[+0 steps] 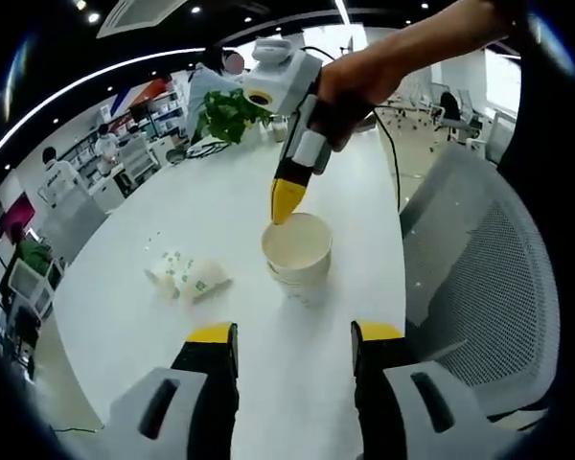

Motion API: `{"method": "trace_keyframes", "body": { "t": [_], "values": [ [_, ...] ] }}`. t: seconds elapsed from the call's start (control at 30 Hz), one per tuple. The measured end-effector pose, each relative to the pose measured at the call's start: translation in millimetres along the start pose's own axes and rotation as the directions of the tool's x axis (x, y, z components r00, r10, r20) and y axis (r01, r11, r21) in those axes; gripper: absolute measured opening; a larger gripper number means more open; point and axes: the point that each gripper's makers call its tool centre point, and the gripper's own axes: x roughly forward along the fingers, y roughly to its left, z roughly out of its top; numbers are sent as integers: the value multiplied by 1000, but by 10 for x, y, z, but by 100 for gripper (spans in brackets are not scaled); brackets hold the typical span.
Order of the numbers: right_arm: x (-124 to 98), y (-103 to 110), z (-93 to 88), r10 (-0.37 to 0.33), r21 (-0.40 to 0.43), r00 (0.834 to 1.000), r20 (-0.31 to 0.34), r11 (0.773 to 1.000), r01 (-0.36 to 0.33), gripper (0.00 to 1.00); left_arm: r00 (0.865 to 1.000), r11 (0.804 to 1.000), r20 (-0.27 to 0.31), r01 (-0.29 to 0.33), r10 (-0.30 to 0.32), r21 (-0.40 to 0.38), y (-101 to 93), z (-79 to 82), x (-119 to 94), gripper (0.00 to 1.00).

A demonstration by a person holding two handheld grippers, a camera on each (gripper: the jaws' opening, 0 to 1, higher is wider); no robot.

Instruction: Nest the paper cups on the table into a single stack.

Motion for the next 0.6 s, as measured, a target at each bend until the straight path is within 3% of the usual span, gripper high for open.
{"method": "trace_keyframes", "body": {
  "t": [0.23,0.6],
  "values": [
    [42,-108,-33,-3,13,1000,-13,1000,3,4,1000,1000,-12,-4,4,-9,-25,-51,-28,45],
    [35,-110,-41,5,15,1000,-19,1000,-5,5,1000,1000,-20,-9,9,-20,-22,-95,-34,45]
  ]
}}
